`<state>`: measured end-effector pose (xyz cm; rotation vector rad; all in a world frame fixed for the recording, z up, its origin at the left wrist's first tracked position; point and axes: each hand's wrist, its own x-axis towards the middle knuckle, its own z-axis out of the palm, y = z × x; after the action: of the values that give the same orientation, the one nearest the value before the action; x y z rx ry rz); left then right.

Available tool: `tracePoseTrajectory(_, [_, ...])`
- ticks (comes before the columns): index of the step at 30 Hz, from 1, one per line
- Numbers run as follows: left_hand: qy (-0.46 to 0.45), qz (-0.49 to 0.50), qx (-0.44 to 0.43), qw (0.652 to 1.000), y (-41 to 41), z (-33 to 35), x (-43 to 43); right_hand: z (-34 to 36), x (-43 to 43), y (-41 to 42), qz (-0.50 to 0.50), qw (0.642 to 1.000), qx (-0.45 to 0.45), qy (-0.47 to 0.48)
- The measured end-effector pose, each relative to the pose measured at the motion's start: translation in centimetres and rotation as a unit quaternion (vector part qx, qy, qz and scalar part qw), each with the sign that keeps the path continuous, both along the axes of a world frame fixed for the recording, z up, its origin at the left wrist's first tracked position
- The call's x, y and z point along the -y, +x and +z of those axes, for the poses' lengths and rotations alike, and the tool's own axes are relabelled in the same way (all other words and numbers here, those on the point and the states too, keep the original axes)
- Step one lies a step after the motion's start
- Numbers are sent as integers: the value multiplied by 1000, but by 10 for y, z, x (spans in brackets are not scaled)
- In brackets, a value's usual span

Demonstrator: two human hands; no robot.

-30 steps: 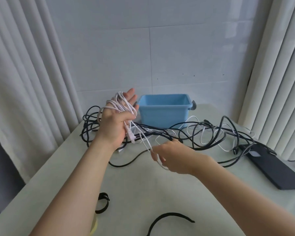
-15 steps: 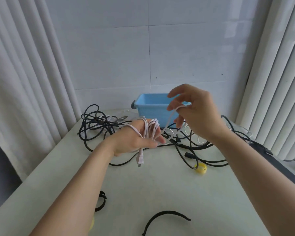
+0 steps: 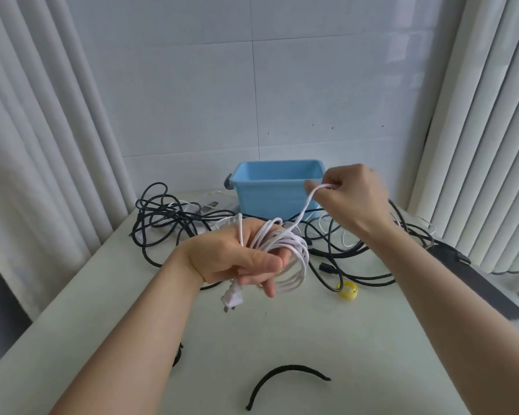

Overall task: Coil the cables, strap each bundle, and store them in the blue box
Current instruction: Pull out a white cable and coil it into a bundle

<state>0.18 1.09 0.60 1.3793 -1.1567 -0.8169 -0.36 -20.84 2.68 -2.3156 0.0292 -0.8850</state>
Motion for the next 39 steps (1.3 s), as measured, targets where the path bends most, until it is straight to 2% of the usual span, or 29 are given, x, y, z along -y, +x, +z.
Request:
tracePoseTrajectory(3, [-102, -43, -75, 991, -2, -1, 3, -19, -6, 7, 115, 990, -78, -17])
tracePoseTrajectory(6, [-205, -88, -185, 957, -1, -2, 7, -32, -19, 5, 288, 945, -150, -43])
tracePoseTrajectory(9, [-303, -58, -270, 912, 2, 2, 12, -38, -31, 0, 372, 902, -218, -35])
tracePoseTrajectory(11, [-357, -13, -304, 883, 5, 3, 12, -39, -36, -4, 390, 882, -263, -16])
tracePoseTrajectory(14, [-396, 132, -316, 852, 12, 1, 8, -42, -37, -5, 397, 860, -320, -28])
tracePoseTrajectory(20, [-456, 365, -342, 736, 28, 0, -3, -39, -35, -11, 335, 836, -388, -196])
tracePoseTrajectory(24, [-458, 447, -319, 698, 39, -7, -13, -29, -37, -17, 289, 835, -355, -304])
tracePoseTrajectory(26, [-427, 488, -275, 710, 47, -13, -16, -20, -38, -23, 284, 837, -335, -327])
tracePoseTrajectory(29, [-332, 528, -176, 761, 53, -21, -10, -3, -39, -34, 286, 855, -279, -331])
tracePoseTrajectory(32, [-156, 535, 14, 830, 41, -24, 0, 12, -36, -39, 264, 897, -177, -307])
tracePoseTrajectory(34, [-36, 484, 128, 865, 24, -19, 7, 19, -30, -38, 245, 927, -101, -263])
tracePoseTrajectory(36, [41, 410, 136, 901, 12, -16, 14, 23, -21, -33, 233, 947, -47, -215])
tracePoseTrajectory(37, [56, 372, 103, 921, 9, -14, 15, 23, -17, -30, 228, 954, -29, -193])
tracePoseTrajectory(39, [8, 314, -21, 949, 7, -16, 17, 21, -9, -23, 220, 965, -4, -142])
